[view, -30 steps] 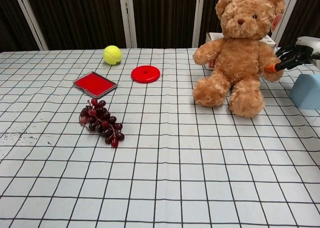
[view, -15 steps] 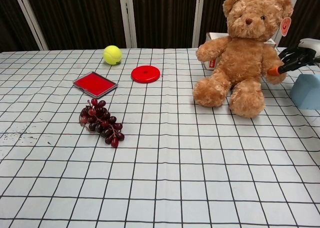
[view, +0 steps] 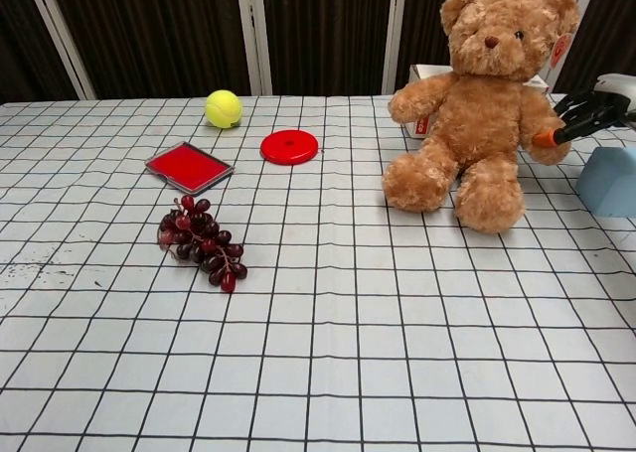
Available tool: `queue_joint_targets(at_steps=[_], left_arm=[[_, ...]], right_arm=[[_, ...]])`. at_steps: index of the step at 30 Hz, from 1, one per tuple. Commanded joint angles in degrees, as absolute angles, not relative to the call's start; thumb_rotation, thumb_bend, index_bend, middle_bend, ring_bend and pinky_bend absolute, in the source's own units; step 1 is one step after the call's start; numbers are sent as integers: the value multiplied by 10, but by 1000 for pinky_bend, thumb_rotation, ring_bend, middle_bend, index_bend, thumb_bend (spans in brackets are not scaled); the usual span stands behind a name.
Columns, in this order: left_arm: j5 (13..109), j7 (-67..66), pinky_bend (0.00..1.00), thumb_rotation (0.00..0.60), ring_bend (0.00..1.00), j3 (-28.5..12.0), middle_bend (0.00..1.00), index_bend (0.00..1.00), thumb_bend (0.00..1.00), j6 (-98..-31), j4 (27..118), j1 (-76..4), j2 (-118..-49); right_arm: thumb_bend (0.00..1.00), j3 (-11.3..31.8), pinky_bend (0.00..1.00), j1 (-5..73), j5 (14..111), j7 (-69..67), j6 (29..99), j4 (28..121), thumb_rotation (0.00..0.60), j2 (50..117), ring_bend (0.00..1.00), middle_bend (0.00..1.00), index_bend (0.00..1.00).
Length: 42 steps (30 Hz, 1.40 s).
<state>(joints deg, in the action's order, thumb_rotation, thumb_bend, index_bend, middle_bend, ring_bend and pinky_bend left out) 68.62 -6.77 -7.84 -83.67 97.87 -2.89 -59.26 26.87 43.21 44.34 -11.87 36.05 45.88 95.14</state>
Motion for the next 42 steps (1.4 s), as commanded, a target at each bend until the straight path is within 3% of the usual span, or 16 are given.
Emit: queue_joint_targets(at_steps=[1, 29, 37, 40, 42], left_arm=[[686, -68, 192, 600, 19, -78, 73, 237, 204, -836, 978, -29, -593], [688, -73, 192, 600, 19, -77, 73, 237, 204, -837, 980, -30, -594], [686, -75, 192, 600, 19, -77, 73, 237, 204, -834, 979, -32, -595], [685, -77, 192, 600, 19, -77, 73, 237, 204, -834, 979, -32, -595], [685, -77, 192, 600, 19, -77, 73, 237, 204, -834, 979, -32, -595]], right_arm=[[271, 271, 170, 434, 446, -121, 362, 458, 600, 951, 391, 509, 524], [288, 267, 169, 430, 431, -97, 365, 486, 600, 938, 391, 509, 524], [289, 269, 113, 430, 447, -113, 355, 497, 600, 927, 390, 509, 521], [288, 269, 83, 429, 456, -121, 355, 502, 600, 924, 369, 497, 447], [287, 268, 40, 428, 461, -127, 353, 505, 600, 922, 315, 429, 317]])
